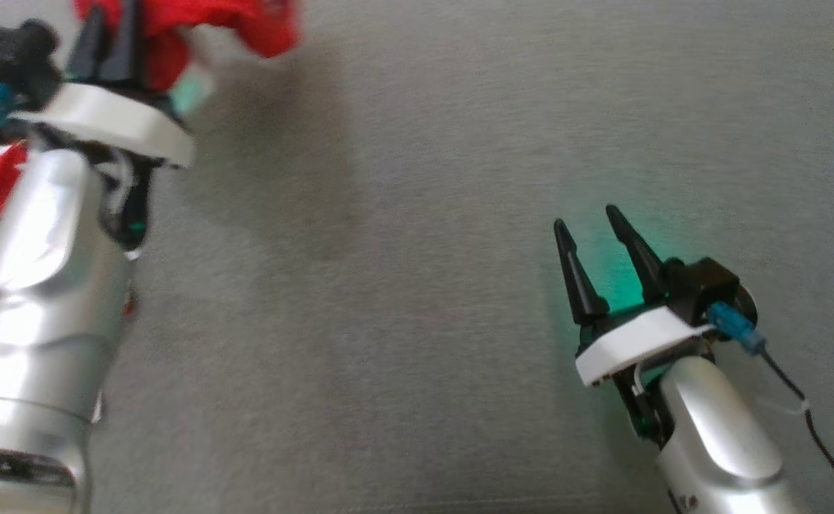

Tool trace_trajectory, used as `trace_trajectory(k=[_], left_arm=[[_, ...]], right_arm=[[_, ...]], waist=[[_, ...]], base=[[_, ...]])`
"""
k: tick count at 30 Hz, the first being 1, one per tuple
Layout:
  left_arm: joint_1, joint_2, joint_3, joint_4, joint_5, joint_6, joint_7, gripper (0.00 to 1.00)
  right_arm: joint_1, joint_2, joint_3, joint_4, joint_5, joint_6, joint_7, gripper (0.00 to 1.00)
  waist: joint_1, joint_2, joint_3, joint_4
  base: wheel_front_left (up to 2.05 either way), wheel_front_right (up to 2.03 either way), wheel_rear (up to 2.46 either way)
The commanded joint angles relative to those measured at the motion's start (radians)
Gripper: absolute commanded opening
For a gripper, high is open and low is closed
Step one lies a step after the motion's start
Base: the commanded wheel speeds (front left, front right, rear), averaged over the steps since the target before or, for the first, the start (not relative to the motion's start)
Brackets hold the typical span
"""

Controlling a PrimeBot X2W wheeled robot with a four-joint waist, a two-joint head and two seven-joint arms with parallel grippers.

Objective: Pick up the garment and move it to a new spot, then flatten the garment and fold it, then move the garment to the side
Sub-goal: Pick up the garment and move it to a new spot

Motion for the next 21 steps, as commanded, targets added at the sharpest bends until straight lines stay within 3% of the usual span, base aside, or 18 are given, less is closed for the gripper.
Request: trace_trajectory(k=[1, 11, 18, 19, 20, 21], left_arm=[[-0.040, 0.024, 0.009, -0.051, -0.013, 0.002, -0.004, 0.00], [0.040, -0.112, -0.131, -0.143, -0.060, 0.002, -0.018, 0.00], [0.172, -0.179, -0.192, -0.093, -0.067, 0.004, -0.040, 0.00], [0.195, -0.184, -0.194, -0.083, -0.065, 0.008, -0.043, 0.07], [0.219, -0.188, -0.189, -0.075, -0.064, 0.018, -0.046, 0.38], [0.241, -0.190, -0.184, -0.067, -0.057, 0.029, -0.047, 1.00]], right_arm=[[0.013, 0.017, 0.018, -0.024, 0.007, 0.007, -0.004, 1.00], [0.039, 0.019, 0.078, -0.031, 0.055, 0.007, -0.004, 1.00], [0.042, 0.019, 0.095, -0.039, 0.080, 0.007, -0.004, 1.00], [0.044, 0.019, 0.095, -0.038, 0.082, 0.007, -0.004, 1.00], [0.046, 0.019, 0.095, -0.036, 0.082, 0.007, -0.004, 1.00], [0.047, 0.019, 0.094, -0.033, 0.083, 0.007, -0.004, 1.00]], waist=[[0.0001, 0.0000, -0.042, -0.072], [0.0001, 0.0000, -0.085, -0.230], [0.0001, 0.0000, -0.094, -0.250], [0.0001, 0.0000, -0.096, -0.249], [0.0001, 0.0000, -0.099, -0.247], [0.0001, 0.0000, -0.101, -0.244]], base=[[0.00, 0.00, 0.00], [0.00, 0.00, 0.00], [0.00, 0.00, 0.00], [0.00, 0.00, 0.00], [0.00, 0.00, 0.00], [0.00, 0.00, 0.00]])
